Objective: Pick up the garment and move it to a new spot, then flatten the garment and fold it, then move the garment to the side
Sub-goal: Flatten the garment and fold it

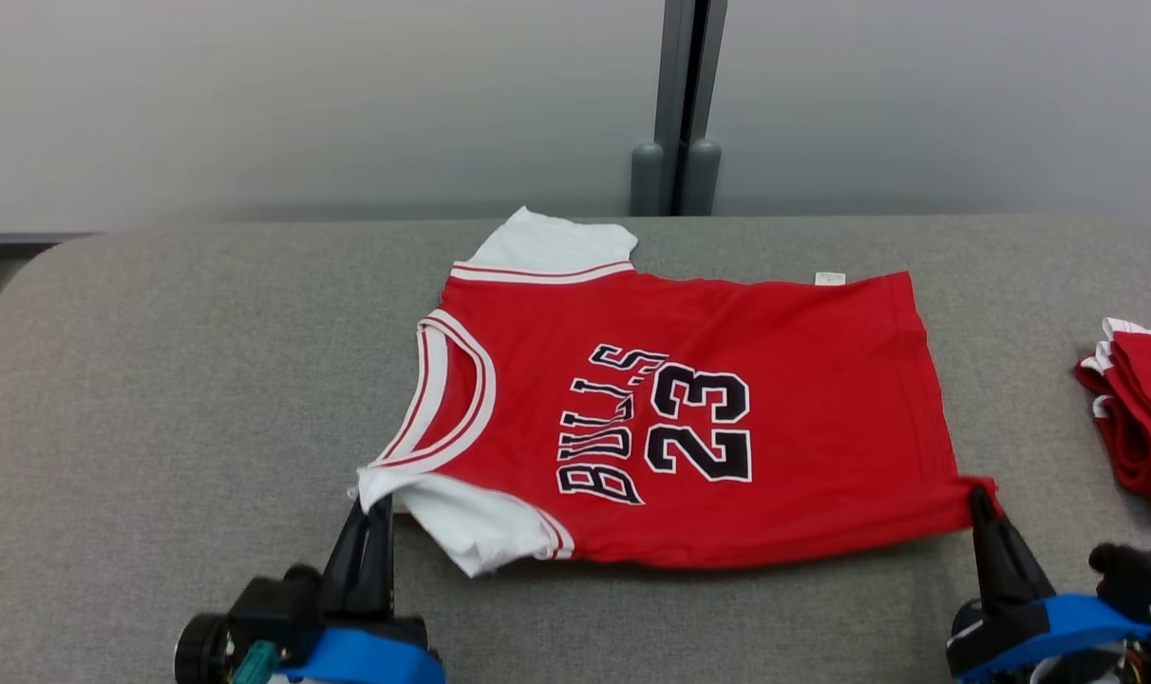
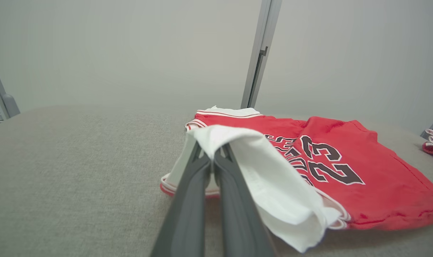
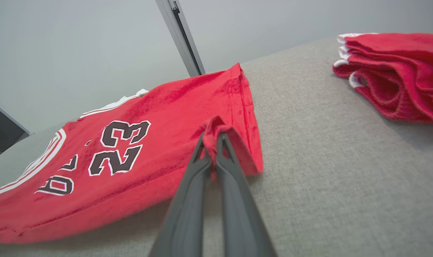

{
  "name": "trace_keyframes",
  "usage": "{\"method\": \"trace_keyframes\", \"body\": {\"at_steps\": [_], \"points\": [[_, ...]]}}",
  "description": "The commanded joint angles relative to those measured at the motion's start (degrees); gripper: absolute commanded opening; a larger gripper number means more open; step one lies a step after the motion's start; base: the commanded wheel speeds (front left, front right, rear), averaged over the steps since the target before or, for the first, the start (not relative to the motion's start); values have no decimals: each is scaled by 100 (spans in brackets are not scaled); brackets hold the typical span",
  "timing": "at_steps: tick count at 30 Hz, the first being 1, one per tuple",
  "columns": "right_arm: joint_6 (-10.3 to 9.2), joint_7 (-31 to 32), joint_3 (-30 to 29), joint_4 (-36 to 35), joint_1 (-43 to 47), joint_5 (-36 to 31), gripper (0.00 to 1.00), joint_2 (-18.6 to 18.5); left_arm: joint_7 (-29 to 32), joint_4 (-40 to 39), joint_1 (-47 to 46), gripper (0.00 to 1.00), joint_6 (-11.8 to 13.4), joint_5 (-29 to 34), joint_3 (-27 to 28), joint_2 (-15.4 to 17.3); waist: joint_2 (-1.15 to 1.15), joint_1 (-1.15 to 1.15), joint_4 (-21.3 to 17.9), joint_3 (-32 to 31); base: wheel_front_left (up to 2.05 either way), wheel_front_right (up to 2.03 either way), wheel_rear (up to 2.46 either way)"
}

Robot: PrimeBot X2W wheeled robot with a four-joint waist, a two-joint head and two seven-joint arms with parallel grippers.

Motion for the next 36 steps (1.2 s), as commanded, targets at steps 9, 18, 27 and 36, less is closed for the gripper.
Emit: {"method": "trace_keyframes", "body": {"at_steps": [9, 18, 27, 36], "points": [[1, -23, -137, 636, -1456, -230, 0, -36, -14, 655, -1592, 0, 292, 91, -160, -3, 0, 0, -57, 826, 0, 0, 0], [1, -24, -385, 1120, -2256, -479, 0, 8, -15, 1277, -2357, 0, 633, 49, -57, -3, 0, 0, -116, 1307, 0, 0, 0], [1, -24, -440, 1163, -2526, -602, 0, 95, -15, 1614, -2843, 0, 734, 180, 67, -3, 0, 0, -140, 1510, 0, 0, 0], [1, -24, -596, 1006, -2439, -651, 100, 183, -15, 1649, -2731, 100, 761, -159, 119, -3, 0, 0, -157, 1545, 0, 0, 0]]}}
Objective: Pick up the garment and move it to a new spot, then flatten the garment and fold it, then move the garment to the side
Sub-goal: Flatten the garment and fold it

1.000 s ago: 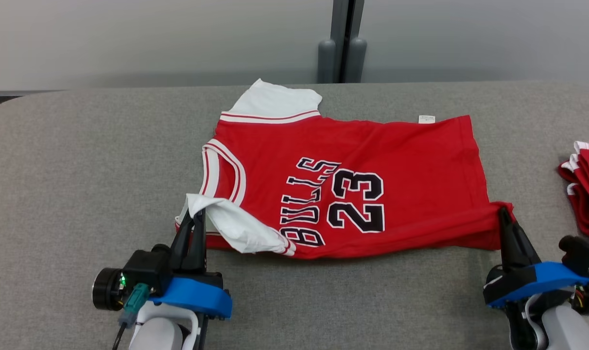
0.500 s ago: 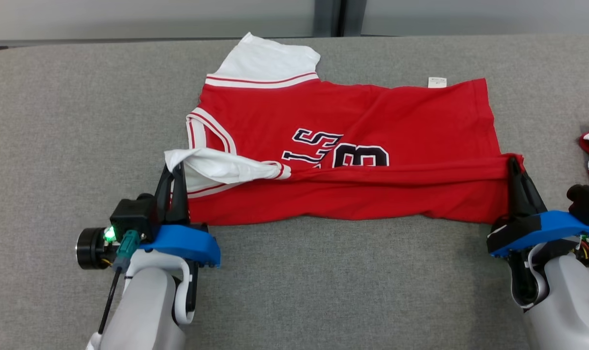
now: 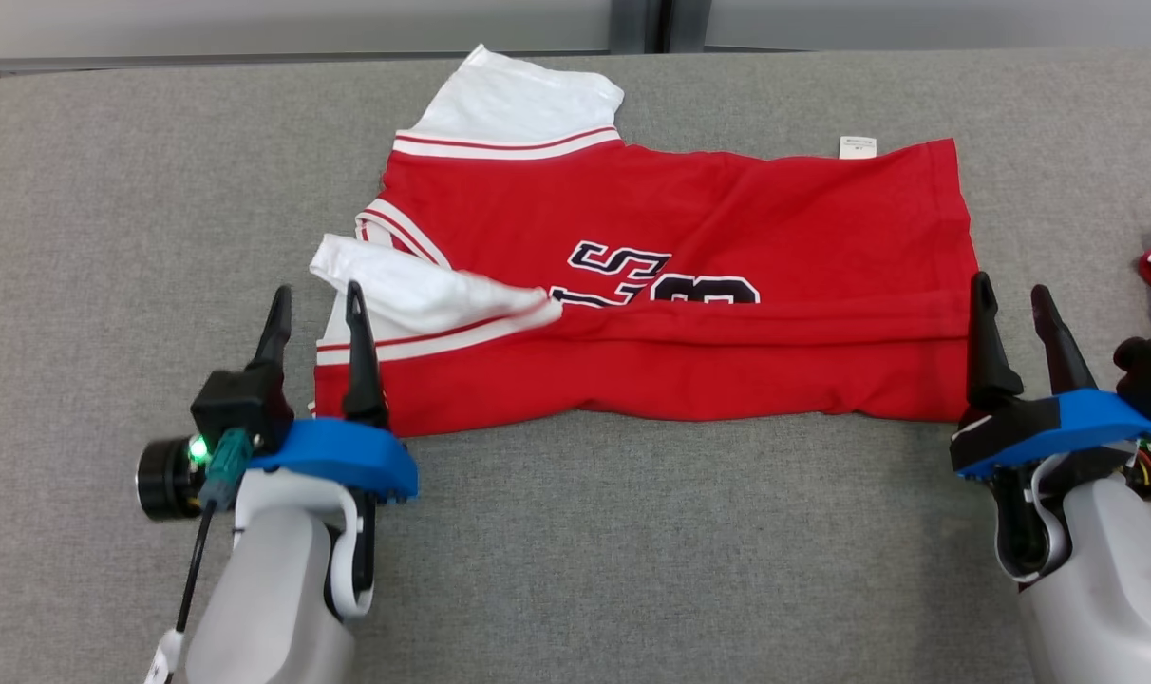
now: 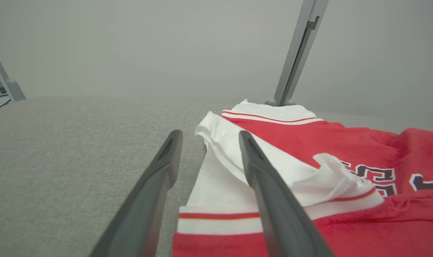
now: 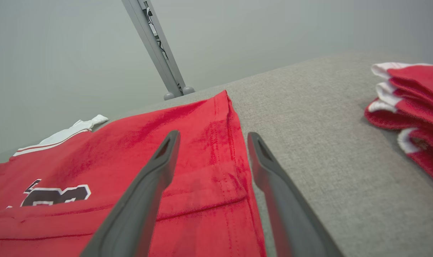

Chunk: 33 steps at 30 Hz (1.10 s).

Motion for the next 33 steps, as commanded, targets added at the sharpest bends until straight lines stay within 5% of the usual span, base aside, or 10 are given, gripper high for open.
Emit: {"method": "trace_keyframes", "body": {"at_steps": [1, 18, 19, 20, 22, 29, 30, 31, 33], "points": [[1, -19, -60, -44, 121, -23, 100, -11, -15, -48, 191, 100, 41, -129, 15, -3, -1, 0, -1, -15, 0, 0, 0], [2, -19, -98, -67, 719, -205, 100, -32, 5, 775, 713, 100, 211, -1111, -232, -4, -1, 0, -74, -50, 0, 0, 0], [1, -19, -79, -42, 721, -230, 100, -39, 6, 856, 686, 87, 195, -1098, -276, -4, -1, 0, -73, -45, 0, 0, 0], [1, -19, -55, 1, 728, -260, 100, -39, 6, 909, 655, 48, 193, -1118, -299, -4, -1, 0, -69, -42, 0, 0, 0], [1, -20, -18, 94, 728, -284, 100, -36, 6, 960, 586, 0, 173, -1043, -374, -4, -1, 0, -58, -32, 0, 0, 0], [2, 10, 225, 859, 608, -329, 100, -4, 7, 1105, 594, 0, 3, -1121, -540, -8, -1, 0, -9, -36, 0, 0, 0], [2, 20, 274, 973, 598, -295, 35, -1, 7, 1110, 604, 0, -17, -1140, -571, -8, -1, 0, 0, -43, 0, 0, 0], [2, 32, 351, 1079, 588, -263, 0, 9, 7, 1105, 614, 0, -25, -1148, -592, -10, -1, 0, 10, -52, 0, 0, 0], [3, 34, 419, 1149, 572, -221, 0, 25, 6, 1078, 629, 0, -33, -1158, -599, -10, -1, 0, 15, -61, 0, 0, 0]]}}
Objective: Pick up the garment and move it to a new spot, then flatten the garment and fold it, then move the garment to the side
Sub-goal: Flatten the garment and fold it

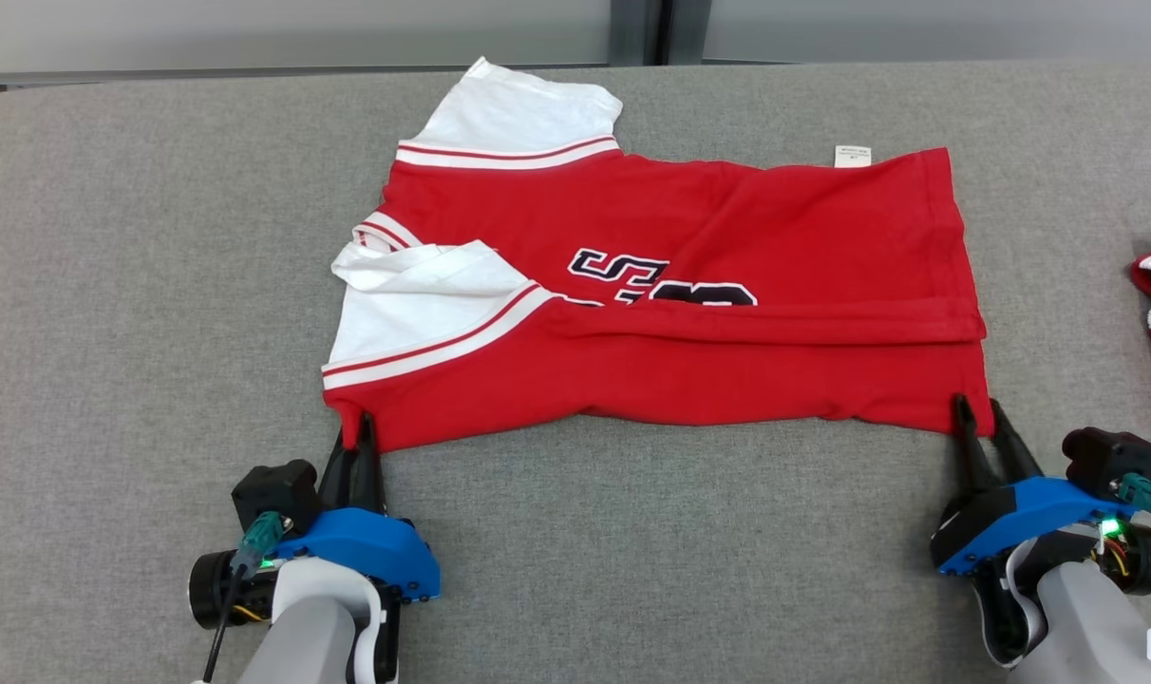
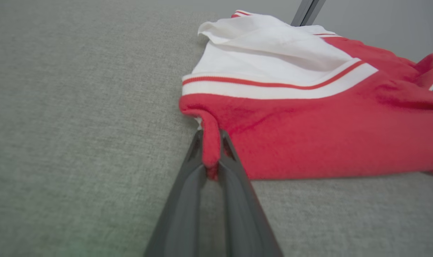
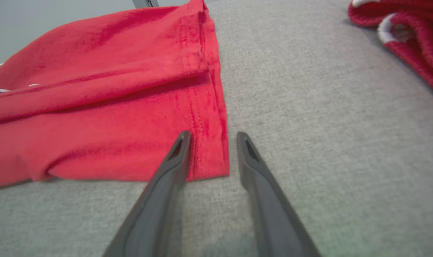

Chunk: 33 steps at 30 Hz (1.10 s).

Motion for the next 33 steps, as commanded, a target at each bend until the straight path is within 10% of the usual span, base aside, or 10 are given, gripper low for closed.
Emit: {"method": "trace_keyframes", "body": {"at_steps": [1, 26, 27, 28, 29, 33], "points": [[5, 102, 118, 178, 83, 70, 0, 92, 31, 35, 113, 0, -14, -11, -32, -20, 1, 1, 7, -18, 0, 0, 0], [3, 55, 230, -578, 1779, 1110, 0, -244, 11, -1065, 2121, 0, -200, 355, 203, -2, 1, 1, 188, -1436, 0, 0, 0], [3, 55, 200, -545, 1803, 1148, 0, -251, 11, -1108, 2147, 44, -184, 349, 168, -6, 1, 1, 198, -1393, 0, 0, 0], [3, 55, 183, -532, 1794, 1166, 38, -263, 11, -1147, 2161, 100, -153, 323, 143, -9, 1, 1, 205, -1345, 0, 0, 0], [3, 55, 173, -526, 1744, 1186, 100, -275, 11, -1193, 2130, 100, -110, 336, 121, -9, 1, 1, 215, -1293, 0, 0, 0], [4, 56, 182, -663, 1314, 1082, 100, -415, 11, -1559, 1779, 100, 41, 489, 179, -10, 1, 1, 215, -1031, 0, 0, 0]]}}
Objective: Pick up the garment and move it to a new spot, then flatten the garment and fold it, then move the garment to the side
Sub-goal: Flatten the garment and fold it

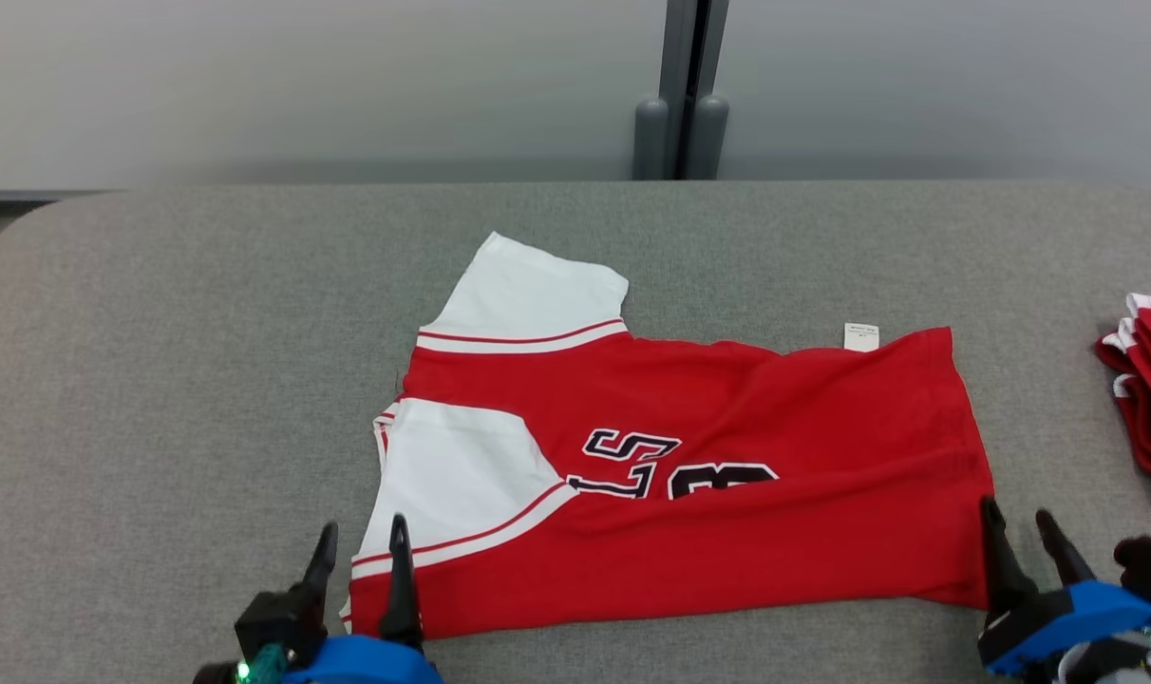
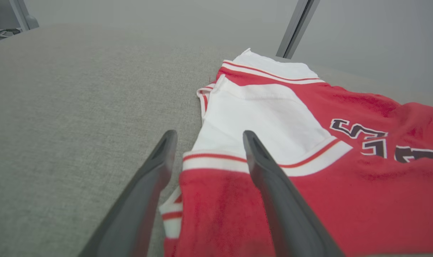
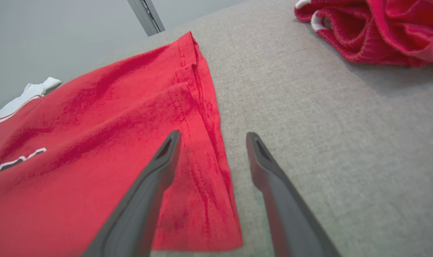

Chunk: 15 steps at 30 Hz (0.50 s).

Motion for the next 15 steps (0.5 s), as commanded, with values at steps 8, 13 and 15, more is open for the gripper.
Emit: {"method": "trace_keyframes", "body": {"at_steps": [8, 13, 15], "points": [[2, 185, 473, 397, -1497, -192, 100, -440, -15, 75, -1368, 100, -192, 657, 218, 0, 0, 0, 56, 621, 0, 0, 0], [1, 430, 773, 938, -2366, -263, 100, -637, -15, 530, -2239, 100, -368, 824, 109, 0, 0, 0, 99, 985, 0, 0, 0], [2, 469, 860, 1135, -2650, -253, 100, -677, -15, 725, -2489, 100, -418, 833, -8, 0, 0, 0, 112, 1118, 0, 0, 0]]}}
